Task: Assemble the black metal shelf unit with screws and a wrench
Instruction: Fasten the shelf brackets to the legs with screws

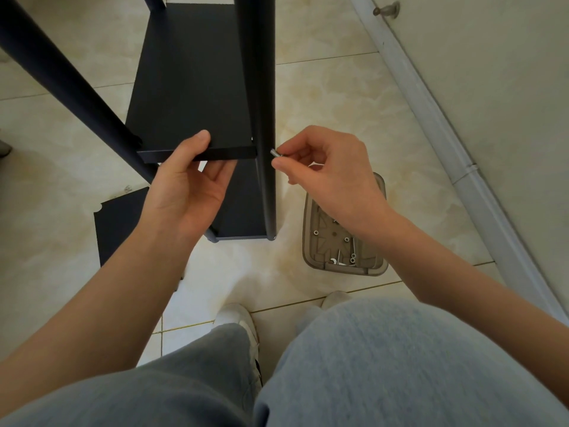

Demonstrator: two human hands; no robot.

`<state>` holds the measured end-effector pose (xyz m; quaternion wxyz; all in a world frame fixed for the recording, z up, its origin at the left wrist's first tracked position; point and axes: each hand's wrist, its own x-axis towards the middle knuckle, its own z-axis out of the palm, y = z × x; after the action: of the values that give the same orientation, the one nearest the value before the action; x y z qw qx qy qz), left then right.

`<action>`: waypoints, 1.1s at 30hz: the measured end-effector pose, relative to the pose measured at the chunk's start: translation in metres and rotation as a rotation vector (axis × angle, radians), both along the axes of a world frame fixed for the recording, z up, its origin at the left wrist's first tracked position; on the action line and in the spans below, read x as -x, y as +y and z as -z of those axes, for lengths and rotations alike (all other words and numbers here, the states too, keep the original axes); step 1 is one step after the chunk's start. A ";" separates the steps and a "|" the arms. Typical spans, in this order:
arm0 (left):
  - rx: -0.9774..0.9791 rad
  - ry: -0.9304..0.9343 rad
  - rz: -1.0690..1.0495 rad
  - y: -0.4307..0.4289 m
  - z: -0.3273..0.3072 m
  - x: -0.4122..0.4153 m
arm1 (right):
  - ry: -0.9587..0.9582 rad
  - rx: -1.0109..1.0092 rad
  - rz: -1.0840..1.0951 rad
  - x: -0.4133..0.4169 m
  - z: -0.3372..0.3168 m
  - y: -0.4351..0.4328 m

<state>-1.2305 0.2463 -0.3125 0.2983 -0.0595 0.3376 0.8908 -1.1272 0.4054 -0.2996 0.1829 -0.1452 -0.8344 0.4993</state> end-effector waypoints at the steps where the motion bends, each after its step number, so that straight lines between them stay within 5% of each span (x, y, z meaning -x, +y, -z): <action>1: 0.000 -0.001 -0.003 0.000 0.000 0.000 | 0.005 0.002 0.001 0.000 -0.001 -0.001; 21: 0.012 0.007 0.011 -0.002 0.001 0.003 | 0.017 0.028 -0.018 0.009 0.000 0.001; 33: 0.011 0.025 0.012 -0.003 0.002 0.002 | -0.056 0.014 -0.336 0.025 -0.012 0.020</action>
<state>-1.2323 0.2430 -0.3142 0.2990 -0.0479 0.3467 0.8878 -1.1525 0.4259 -0.2875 0.0727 -0.0188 -0.8483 0.5242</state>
